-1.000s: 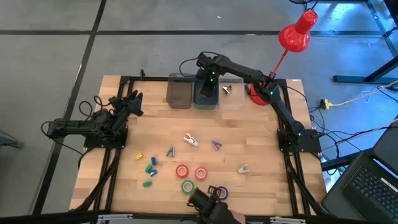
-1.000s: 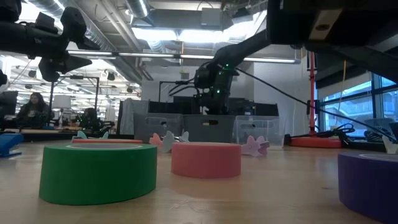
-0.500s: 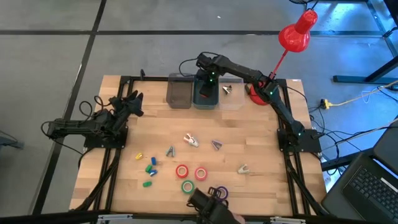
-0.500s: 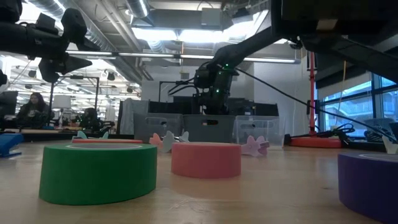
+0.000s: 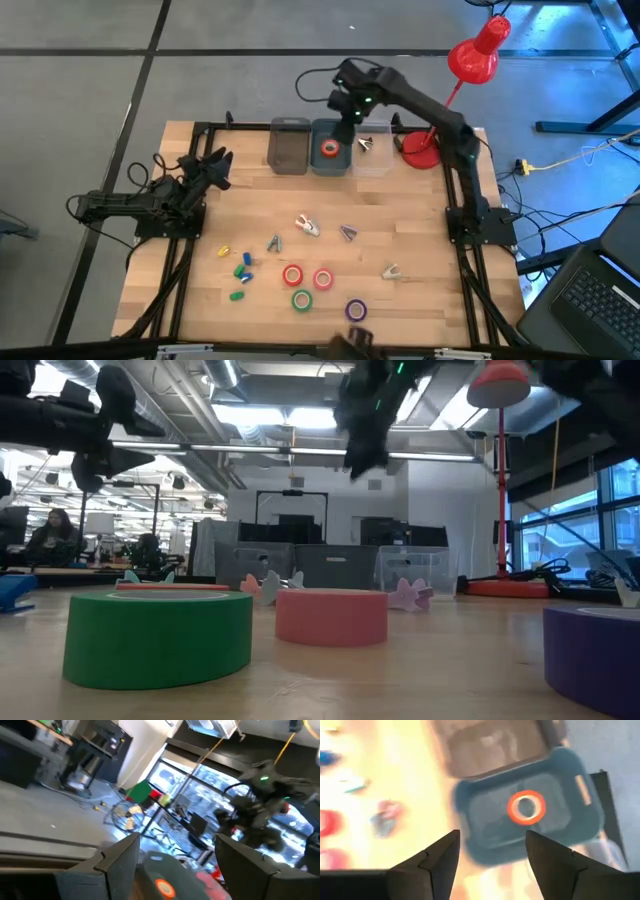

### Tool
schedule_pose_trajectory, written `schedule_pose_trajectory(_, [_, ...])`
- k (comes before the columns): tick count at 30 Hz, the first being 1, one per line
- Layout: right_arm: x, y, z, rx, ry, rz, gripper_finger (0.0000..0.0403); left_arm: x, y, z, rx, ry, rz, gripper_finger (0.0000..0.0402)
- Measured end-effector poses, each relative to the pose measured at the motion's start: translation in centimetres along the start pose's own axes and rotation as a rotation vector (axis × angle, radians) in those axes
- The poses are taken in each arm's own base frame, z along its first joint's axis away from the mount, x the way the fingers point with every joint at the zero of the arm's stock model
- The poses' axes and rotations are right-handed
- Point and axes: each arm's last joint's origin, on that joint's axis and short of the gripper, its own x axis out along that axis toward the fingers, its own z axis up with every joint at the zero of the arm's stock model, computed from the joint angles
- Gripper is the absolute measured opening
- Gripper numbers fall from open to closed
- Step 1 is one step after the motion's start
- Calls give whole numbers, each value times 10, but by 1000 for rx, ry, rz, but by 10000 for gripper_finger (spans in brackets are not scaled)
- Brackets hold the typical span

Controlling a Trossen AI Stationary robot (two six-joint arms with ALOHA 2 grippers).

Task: Pick and place Stapler, Stapler remover, tape
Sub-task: Put the yellow stapler into the black bin

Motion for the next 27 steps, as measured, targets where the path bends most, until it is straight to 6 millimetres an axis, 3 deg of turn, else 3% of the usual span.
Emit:
schedule_pose_trajectory(5, [-61, 50, -23, 9, 2, 31, 219, 0, -3, -1, -25, 45, -92, 248])
schedule_pose_trajectory(12, [-112, 108, -55, 9, -18, -102, 215, -1, -12, 6, -2, 94, -269, 246])
schedule_pose_trajectory(15, [-122, 125, -66, 28, -38, -161, 215, -2, -23, 21, 29, 158, -372, 246])
schedule_pose_trajectory(19, [-128, 140, -79, 53, -62, -246, 215, -3, -43, 42, 84, 383, -434, 246])
schedule_pose_trajectory(24, [-126, 143, -95, 97, -58, -342, 215, 3, -80, 66, 170, 796, -396, 239])
schedule_pose_trajectory(27, [-120, 139, -106, 147, -31, -390, 215, 10, -104, 65, 238, 1053, -287, 231])
